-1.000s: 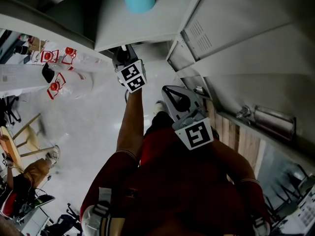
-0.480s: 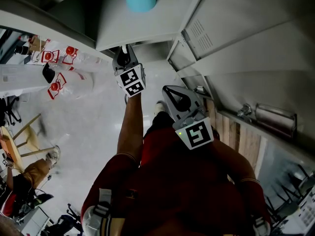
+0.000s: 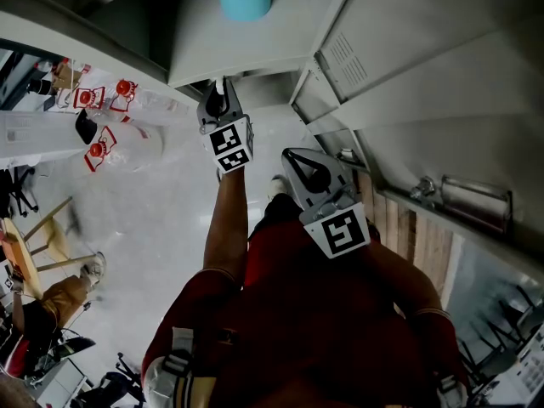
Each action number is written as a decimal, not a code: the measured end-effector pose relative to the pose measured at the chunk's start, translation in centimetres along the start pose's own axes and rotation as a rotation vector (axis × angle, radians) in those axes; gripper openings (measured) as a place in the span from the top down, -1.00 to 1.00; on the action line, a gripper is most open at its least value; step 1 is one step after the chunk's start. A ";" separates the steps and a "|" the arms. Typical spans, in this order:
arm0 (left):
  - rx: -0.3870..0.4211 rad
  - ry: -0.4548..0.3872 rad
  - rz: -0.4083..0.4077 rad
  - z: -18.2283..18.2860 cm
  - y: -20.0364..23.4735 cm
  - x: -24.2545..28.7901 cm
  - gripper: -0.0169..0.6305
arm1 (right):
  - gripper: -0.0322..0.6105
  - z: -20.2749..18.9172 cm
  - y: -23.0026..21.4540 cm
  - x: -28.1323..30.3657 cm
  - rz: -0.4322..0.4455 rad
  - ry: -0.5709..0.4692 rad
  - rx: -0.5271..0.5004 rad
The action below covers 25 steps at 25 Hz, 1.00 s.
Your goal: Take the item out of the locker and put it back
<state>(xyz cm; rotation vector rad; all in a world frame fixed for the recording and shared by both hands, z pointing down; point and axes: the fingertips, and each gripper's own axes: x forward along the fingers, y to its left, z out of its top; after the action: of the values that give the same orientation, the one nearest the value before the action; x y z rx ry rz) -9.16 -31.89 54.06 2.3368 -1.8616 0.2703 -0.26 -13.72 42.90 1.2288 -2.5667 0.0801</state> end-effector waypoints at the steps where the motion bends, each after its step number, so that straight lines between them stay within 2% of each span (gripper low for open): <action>1: -0.002 -0.001 -0.002 0.0 0.0 -0.1 0.78 | 0.91 0.0 0.0 0.0 -0.002 -0.002 0.002; 25: 0.013 -0.065 -0.068 2.4 -0.7 -3.8 0.78 | 0.90 0.7 0.1 1.1 -0.016 -0.034 0.053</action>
<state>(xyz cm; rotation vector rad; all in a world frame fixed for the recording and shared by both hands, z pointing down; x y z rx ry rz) -9.22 -28.68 50.83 2.4396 -1.8093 0.2018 -1.12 -14.62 42.59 1.2802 -2.5995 0.1260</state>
